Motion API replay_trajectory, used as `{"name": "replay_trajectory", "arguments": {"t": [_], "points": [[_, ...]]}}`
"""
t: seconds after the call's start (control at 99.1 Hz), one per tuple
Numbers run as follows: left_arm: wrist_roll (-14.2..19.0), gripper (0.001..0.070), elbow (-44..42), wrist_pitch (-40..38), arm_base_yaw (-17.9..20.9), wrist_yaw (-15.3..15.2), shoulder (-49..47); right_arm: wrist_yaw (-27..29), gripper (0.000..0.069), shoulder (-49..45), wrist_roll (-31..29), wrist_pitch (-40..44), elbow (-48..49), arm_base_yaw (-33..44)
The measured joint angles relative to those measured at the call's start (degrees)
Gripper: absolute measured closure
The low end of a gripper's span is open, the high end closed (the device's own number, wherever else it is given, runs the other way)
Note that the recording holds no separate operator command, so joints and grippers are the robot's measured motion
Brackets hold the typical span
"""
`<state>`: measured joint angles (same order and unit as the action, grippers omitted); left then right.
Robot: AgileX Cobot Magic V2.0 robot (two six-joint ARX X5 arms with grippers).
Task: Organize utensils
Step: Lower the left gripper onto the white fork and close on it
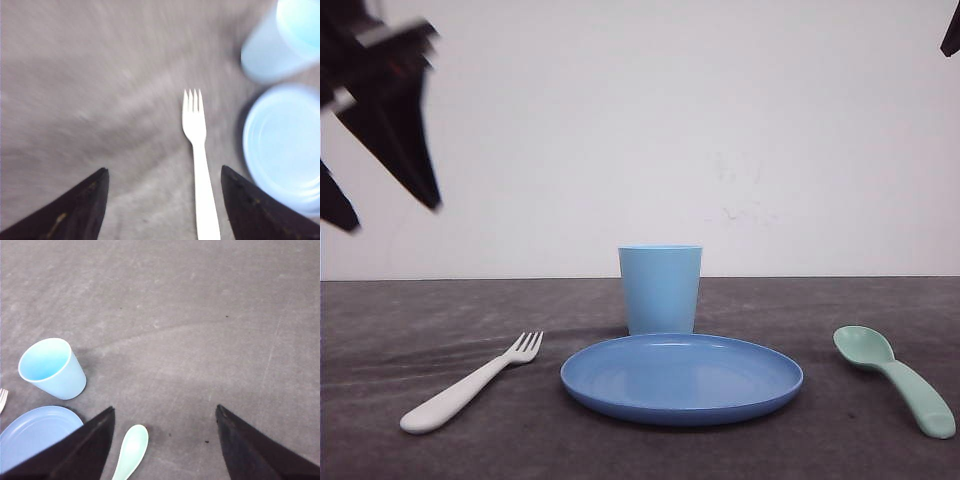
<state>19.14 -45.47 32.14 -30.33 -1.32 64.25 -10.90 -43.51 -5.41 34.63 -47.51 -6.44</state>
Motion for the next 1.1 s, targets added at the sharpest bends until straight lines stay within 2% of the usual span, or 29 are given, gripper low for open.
{"name": "replay_trajectory", "arguments": {"t": [0.151,0.273,0.575,0.797,0.919,1.1], "points": [[2.45,0.0277,0.00,-3.82,-5.38,-1.90,5.99,0.00,0.0293,-0.02,0.00,0.98,0.00,0.00],[4.50,0.0277,0.00,-5.84,-8.15,-3.98,10.25,0.00,0.0293,-0.02,0.00,1.62,-0.02,0.00],[8.59,0.0277,0.00,-10.27,-10.86,-4.81,18.75,0.00,0.0293,-0.02,0.00,2.80,0.00,0.00],[9.64,0.0282,-0.07,-11.91,-11.72,-5.16,22.56,0.00,0.0293,-0.02,0.02,3.21,0.00,0.00],[9.68,0.0366,-0.39,-12.28,-11.78,-6.23,23.39,0.00,0.0293,-0.02,0.02,3.50,0.00,0.00],[10.01,0.0570,-0.55,-12.61,-11.80,-7.80,24.11,0.00,0.0293,-0.02,0.02,3.52,0.00,0.00]]}}
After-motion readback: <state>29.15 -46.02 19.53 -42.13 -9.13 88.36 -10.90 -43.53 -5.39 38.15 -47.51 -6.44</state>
